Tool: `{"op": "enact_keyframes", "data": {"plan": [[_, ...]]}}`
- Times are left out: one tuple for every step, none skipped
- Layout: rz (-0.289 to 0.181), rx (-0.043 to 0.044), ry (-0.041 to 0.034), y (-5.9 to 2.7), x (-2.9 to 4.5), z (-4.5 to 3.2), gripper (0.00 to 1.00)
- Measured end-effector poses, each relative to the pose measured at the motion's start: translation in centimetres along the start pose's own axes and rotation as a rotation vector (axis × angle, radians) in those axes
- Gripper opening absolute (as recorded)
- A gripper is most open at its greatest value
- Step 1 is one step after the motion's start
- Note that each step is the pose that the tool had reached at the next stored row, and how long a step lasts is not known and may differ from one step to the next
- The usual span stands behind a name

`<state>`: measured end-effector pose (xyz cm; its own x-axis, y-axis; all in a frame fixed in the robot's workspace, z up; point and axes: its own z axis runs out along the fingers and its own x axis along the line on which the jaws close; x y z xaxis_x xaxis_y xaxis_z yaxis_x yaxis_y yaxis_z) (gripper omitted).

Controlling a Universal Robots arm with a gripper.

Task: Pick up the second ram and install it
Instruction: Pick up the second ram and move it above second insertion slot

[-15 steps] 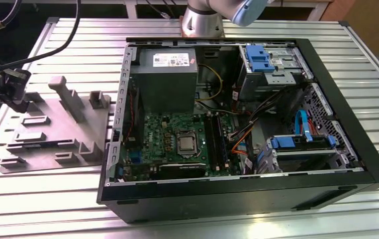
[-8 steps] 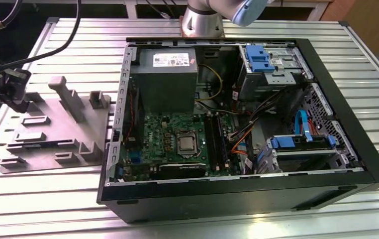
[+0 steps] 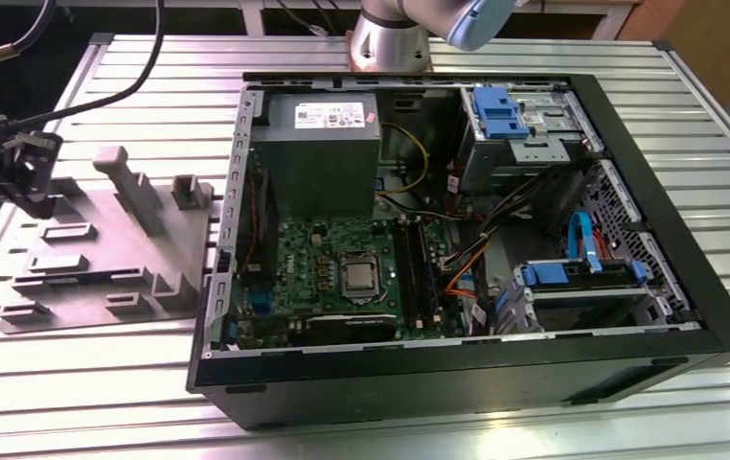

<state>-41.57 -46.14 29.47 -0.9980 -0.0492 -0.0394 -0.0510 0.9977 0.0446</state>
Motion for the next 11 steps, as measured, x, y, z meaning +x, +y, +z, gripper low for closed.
{"op": "enact_keyframes", "data": {"plan": [[-0.018,-0.0005,0.0016,0.0,0.0,0.05,0.1],[-0.036,-0.0011,0.0031,0.0,0.0,0.11,0.1],[-0.054,-0.0016,0.0046,-0.01,0.01,0.16,0.1],[-0.073,-0.0022,0.0061,-0.01,0.01,0.21,0.1],[-0.091,-0.0027,0.0075,-0.01,0.01,0.25,0.1],[-0.109,-0.0032,0.0086,-0.01,0.01,0.3,0.1],[-0.127,-0.0037,0.0098,-0.01,0.01,0.35,0.1],[-0.145,-0.0042,0.011,-0.02,0.01,0.39,0.1],[-0.164,-0.0047,0.0123,-0.02,0.02,0.43,0.1],[-0.182,-0.0051,0.0136,-0.02,0.02,0.48,0.1],[-0.2,-0.0056,0.0147,-0.02,0.02,0.52,0.1]]}}
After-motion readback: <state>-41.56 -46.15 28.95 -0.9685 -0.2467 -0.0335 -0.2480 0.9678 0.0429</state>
